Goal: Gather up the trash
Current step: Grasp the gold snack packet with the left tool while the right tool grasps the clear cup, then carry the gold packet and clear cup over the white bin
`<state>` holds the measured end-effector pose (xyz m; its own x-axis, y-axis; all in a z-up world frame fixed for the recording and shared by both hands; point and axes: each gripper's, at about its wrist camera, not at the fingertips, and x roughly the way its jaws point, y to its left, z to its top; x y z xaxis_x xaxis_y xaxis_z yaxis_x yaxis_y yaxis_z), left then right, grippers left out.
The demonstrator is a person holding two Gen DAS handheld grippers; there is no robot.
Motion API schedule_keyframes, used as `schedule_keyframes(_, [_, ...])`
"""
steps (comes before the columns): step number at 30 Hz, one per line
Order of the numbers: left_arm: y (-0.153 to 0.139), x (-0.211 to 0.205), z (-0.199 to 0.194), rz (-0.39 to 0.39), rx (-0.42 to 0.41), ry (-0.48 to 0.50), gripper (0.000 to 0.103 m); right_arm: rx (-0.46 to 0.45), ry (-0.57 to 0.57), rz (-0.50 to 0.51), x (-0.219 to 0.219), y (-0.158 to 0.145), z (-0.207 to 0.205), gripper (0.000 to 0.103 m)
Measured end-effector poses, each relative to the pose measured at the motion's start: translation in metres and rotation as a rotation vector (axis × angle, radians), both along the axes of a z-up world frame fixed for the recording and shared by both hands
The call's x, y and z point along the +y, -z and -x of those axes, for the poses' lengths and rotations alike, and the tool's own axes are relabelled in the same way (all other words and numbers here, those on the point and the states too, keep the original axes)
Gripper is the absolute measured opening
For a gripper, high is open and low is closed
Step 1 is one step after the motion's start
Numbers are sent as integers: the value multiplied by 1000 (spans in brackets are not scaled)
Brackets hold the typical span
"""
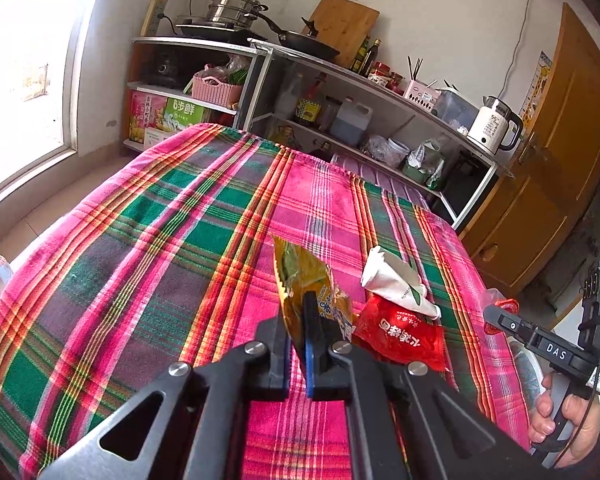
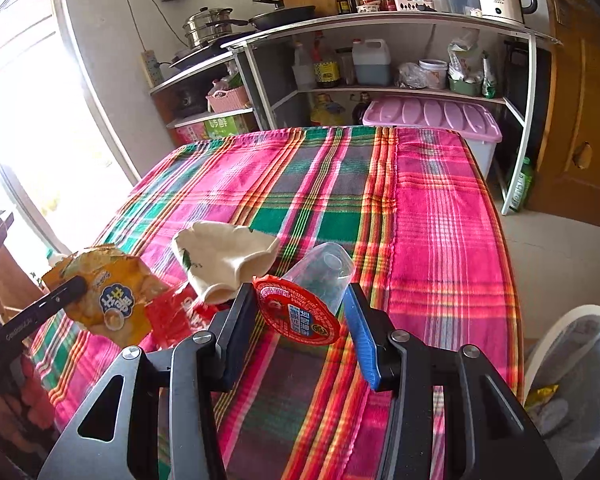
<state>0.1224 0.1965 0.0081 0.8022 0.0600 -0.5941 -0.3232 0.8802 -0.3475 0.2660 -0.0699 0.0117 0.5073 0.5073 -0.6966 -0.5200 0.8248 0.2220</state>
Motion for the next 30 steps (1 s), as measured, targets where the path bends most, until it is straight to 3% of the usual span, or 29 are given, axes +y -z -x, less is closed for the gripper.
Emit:
schedule_keyframes(13, [-36,-34,30,-81,-51,18,4,-21,18,-45,-40,-13,52,46])
schedule_keyframes(30, [-72,-81,42,-108,-130,122,4,-41,68,-96,-85,-23,81,46])
